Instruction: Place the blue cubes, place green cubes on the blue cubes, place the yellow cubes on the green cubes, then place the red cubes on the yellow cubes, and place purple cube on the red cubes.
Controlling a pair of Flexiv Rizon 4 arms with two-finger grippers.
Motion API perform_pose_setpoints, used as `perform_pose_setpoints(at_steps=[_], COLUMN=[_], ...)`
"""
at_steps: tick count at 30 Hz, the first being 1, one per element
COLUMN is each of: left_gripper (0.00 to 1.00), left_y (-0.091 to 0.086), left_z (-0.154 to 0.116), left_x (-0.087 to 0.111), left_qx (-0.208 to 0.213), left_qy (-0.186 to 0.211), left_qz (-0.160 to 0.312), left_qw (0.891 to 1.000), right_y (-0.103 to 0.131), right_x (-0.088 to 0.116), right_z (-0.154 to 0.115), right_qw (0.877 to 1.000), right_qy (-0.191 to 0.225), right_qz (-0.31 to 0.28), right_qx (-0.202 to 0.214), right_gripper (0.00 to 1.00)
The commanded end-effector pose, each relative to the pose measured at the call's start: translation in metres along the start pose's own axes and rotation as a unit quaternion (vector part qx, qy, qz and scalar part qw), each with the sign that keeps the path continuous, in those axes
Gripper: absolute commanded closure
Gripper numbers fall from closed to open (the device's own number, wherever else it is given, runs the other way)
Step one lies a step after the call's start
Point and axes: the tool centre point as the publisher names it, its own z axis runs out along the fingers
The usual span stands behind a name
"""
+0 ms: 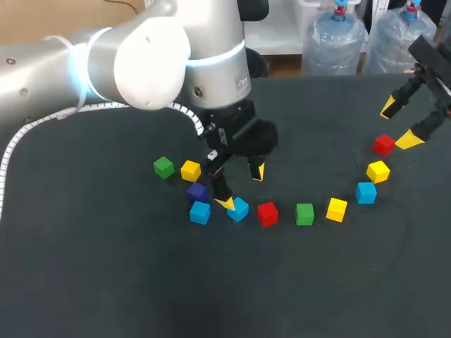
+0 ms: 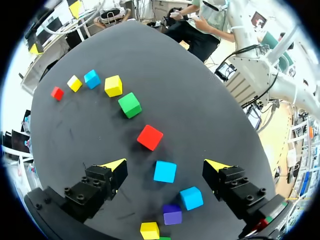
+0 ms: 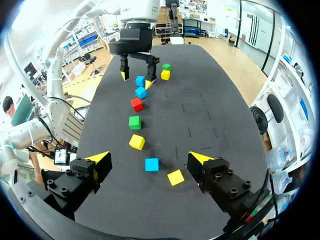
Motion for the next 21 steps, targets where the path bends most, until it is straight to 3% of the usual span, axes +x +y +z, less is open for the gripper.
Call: perform_pose_setpoints(at_steps=[1,21], left_gripper=[0.0,0.0], left_y=[0.006,0.0], left_z=[0.005,0.031], left_x=[0.008,0.028], left_qx=[-0.001,0.011], left_qy=[0.0,0.007], left_qz=[-0.009,-0.014], left_qw=[1.0,1.0], right_y=[-0.001,-0.001], right_x=[0.0,0.0], right_z=[0.0,0.0], right_qw=[1.0,1.0], right_qy=[0.0,0.0], right_qz=[0.0,0.0], right_qx=[-0.001,-0.001], right_gripper=[0.0,0.0])
